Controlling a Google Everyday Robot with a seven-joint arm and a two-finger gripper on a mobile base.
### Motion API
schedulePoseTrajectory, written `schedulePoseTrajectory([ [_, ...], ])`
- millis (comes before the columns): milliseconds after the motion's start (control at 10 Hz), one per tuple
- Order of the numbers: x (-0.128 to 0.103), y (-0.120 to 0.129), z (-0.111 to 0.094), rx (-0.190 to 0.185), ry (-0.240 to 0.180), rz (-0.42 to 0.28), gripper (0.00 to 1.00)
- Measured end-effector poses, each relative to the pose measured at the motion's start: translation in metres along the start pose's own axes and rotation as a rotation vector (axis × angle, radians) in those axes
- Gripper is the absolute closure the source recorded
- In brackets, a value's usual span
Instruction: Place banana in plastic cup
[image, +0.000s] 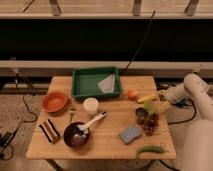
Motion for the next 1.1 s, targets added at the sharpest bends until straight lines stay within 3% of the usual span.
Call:
schedulePoseTrajectory([
  [1100,0.005,-0.023,-0.009,0.032,-0.053,0.032,0.2],
])
